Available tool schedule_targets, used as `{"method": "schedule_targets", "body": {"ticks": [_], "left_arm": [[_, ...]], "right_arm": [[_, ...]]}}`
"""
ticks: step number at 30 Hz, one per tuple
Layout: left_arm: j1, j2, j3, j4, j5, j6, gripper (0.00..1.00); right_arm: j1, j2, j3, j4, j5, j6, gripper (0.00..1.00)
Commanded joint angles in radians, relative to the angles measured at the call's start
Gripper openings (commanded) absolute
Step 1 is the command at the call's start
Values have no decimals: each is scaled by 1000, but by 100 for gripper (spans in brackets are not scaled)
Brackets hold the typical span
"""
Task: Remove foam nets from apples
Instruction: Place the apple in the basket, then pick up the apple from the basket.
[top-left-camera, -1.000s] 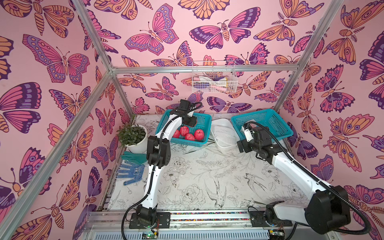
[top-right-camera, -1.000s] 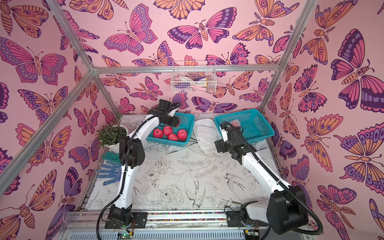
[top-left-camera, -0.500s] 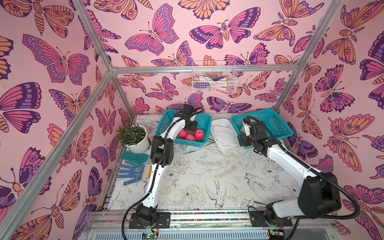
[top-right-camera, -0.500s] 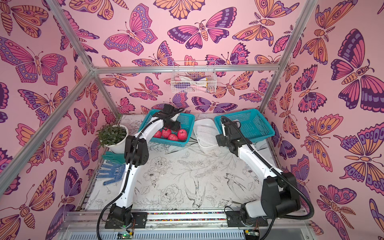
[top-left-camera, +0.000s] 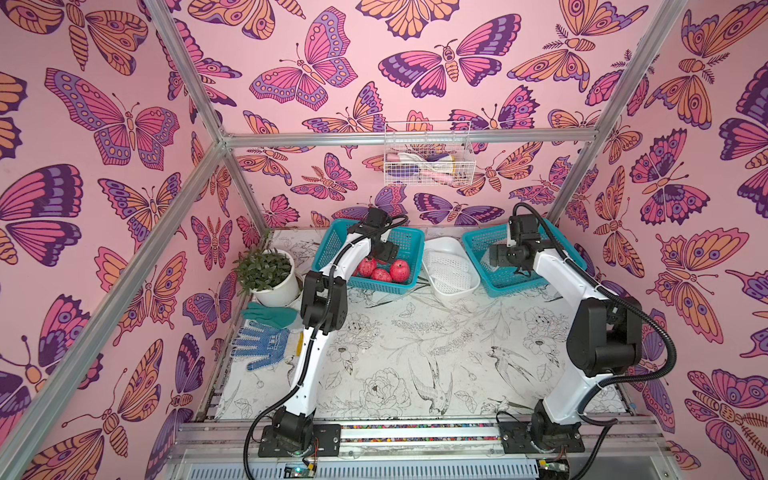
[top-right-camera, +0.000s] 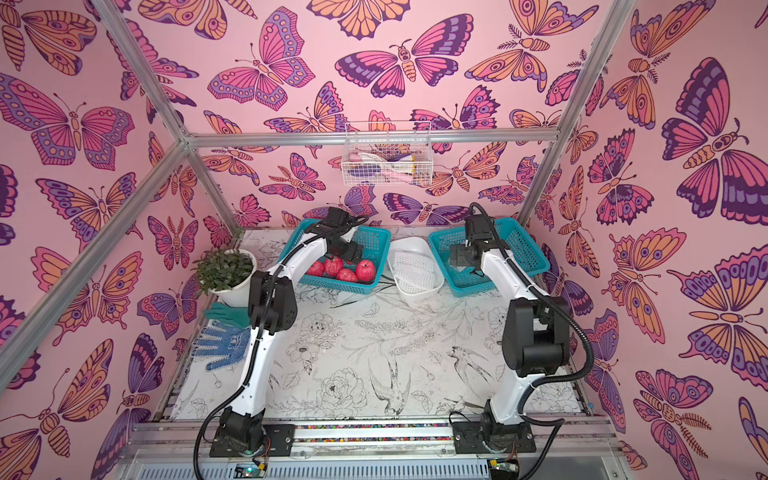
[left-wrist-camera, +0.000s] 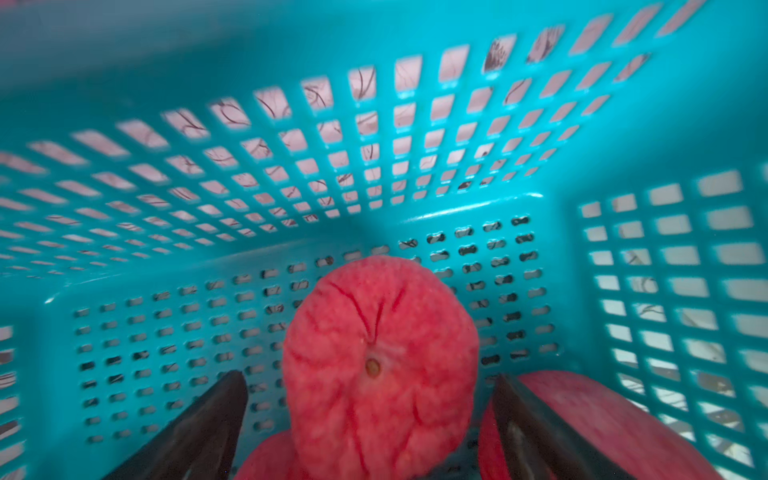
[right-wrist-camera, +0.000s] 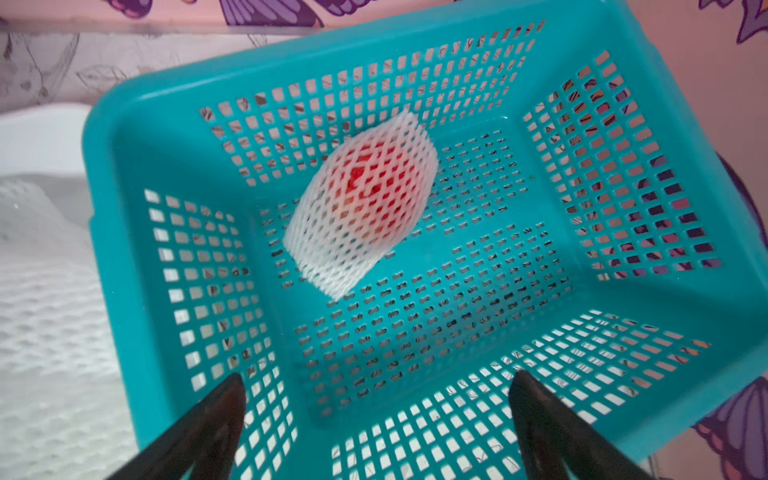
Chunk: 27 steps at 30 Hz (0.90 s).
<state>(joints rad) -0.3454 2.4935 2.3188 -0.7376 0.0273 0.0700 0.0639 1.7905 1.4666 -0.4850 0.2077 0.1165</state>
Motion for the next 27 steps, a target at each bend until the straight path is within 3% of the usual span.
{"method": "schedule_targets", "body": {"ticks": [1,5,10,27], "left_arm": [[-3,-100,-29,-25,-26,1,95],[-3,-144,-62,-25,-32,-1,96],[-3,-196,-110,-24,-40,2,97],[-18,-396,-337,49,37,0,97]], "right_arm": [[-21,40,76,-27,-46,118,99],[-29,130,187,-116,-99,153,99],[-31,231,284,-188,-14,280,99],[-39,478,503,-178,30,500,98]]}}
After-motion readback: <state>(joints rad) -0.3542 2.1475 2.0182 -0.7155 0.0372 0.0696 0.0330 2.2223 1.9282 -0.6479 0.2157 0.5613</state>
